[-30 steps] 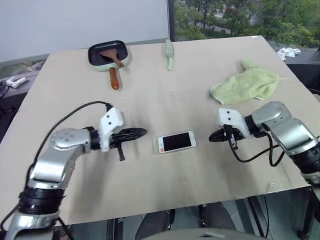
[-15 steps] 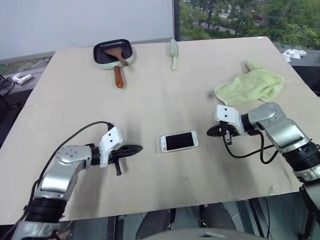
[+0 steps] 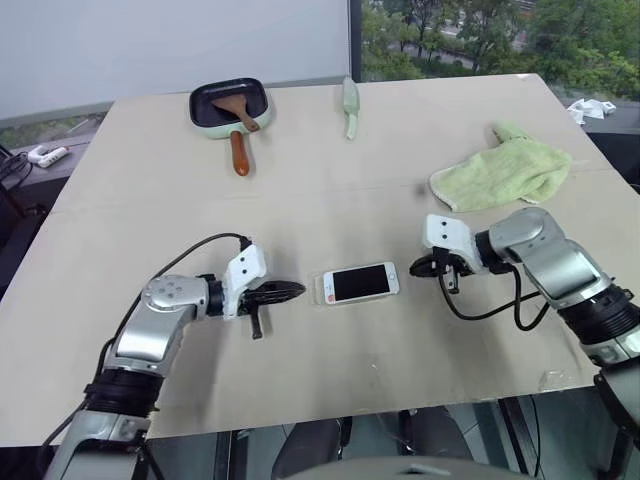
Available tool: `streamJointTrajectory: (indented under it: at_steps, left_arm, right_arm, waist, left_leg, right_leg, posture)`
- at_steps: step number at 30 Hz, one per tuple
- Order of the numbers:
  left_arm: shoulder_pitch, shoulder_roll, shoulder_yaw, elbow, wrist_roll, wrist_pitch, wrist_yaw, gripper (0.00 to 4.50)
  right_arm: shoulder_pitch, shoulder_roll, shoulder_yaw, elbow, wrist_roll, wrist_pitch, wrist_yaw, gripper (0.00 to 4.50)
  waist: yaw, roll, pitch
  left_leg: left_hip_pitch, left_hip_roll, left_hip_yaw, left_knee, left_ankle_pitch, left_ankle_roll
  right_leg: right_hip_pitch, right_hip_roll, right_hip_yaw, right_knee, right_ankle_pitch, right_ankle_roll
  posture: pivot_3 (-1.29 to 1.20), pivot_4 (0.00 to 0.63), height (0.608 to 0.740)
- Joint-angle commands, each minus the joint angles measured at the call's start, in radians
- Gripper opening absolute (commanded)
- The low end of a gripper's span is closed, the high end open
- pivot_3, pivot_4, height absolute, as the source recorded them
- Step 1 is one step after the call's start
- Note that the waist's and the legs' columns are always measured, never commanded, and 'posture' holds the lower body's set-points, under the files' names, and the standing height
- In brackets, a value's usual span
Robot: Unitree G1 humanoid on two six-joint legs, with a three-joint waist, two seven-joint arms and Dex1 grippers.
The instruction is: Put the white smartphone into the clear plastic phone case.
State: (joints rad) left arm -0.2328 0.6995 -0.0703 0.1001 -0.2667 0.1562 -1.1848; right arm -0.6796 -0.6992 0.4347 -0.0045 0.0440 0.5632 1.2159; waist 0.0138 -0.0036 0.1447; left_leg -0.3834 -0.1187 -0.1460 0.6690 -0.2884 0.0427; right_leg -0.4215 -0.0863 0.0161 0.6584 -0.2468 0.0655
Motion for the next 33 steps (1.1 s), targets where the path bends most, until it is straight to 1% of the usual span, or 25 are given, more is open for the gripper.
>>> streamJointTrajectory:
  at_steps: [1, 10, 21, 27, 33]
  left_arm:
    - [-0.002, -0.017, -0.039, 0.024, 0.021, -0.021, -0.017, 0.0]
    - [-0.026, -0.054, -0.064, 0.035, 0.04, -0.028, -0.013, 0.0]
    - [-0.035, -0.069, -0.069, -0.008, 0.037, 0.014, -0.002, 0.0]
    - [-0.04, -0.08, -0.074, -0.034, 0.036, 0.038, 0.009, 0.0]
    - [-0.05, -0.092, -0.083, -0.046, 0.037, 0.055, 0.013, 0.0]
  right_arm:
    - [-0.013, 0.003, -0.003, -0.042, -0.003, 0.003, 0.005, 0.07]
    - [-0.011, 0.019, 0.012, -0.075, 0.004, 0.027, 0.01, 0.07]
    - [-0.025, 0.043, 0.023, -0.105, 0.007, 0.046, 0.014, 0.07]
    - [-0.042, 0.061, 0.054, -0.114, -0.004, 0.047, 0.021, 0.07]
    - [-0.065, 0.107, 0.096, -0.104, -0.034, 0.036, 0.013, 0.07]
  waist:
    - [0.001, 0.0, 0.0]
    - [0.003, 0.0, 0.0]
    - [0.003, 0.0, 0.0]
    - [0.004, 0.0, 0.0]
    - [0.004, 0.0, 0.0]
  left_leg:
    - [0.0, 0.0, 0.0, 0.0, 0.0, 0.0]
    - [0.0, 0.0, 0.0, 0.001, 0.0, 0.0]
    - [0.001, 0.0, 0.0, 0.001, 0.0, 0.0]
    - [0.001, -0.001, -0.001, 0.001, 0.0, 0.0]
    - [0.001, -0.001, -0.001, 0.001, 0.0, 0.0]
  right_leg:
    - [0.0, 0.0, 0.0, 0.0, 0.0, 0.0]
    - [0.001, -0.001, -0.001, 0.0, 0.0, 0.0]
    - [0.001, 0.0, -0.001, 0.0, 0.0, 0.0]
    - [0.001, -0.001, -0.001, 0.001, 0.0, 0.0]
    - [0.001, -0.001, -0.001, 0.001, 0.0, 0.0]
  posture:
    - [0.0, 0.15, 0.74]
    - [0.0, 0.15, 0.74]
    - [0.0, 0.15, 0.74]
    - [0.0, 0.15, 0.74]
    - [0.0, 0.15, 0.74]
